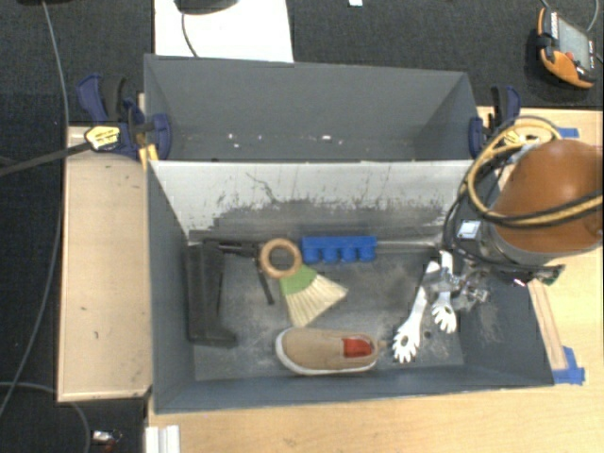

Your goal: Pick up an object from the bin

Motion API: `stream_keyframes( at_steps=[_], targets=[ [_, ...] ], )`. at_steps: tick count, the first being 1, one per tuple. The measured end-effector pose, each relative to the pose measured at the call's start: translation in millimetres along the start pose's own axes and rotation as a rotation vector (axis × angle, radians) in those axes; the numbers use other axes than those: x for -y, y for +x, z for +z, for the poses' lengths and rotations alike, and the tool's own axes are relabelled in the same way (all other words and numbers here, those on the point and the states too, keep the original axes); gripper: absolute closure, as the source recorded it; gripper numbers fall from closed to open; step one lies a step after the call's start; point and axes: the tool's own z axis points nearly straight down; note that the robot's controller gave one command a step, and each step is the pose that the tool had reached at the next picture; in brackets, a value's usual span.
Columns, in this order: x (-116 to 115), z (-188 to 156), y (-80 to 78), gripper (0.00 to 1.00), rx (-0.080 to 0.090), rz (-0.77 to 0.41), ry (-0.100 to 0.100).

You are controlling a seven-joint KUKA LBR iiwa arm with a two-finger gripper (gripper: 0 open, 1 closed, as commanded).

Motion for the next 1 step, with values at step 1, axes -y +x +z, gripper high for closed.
stream_keyframes(
  at_steps=[1],
  targets=[
    [-9.8,-65.5,13.9,1.0,-0.002,-0.242,-0.01]
  ],
)
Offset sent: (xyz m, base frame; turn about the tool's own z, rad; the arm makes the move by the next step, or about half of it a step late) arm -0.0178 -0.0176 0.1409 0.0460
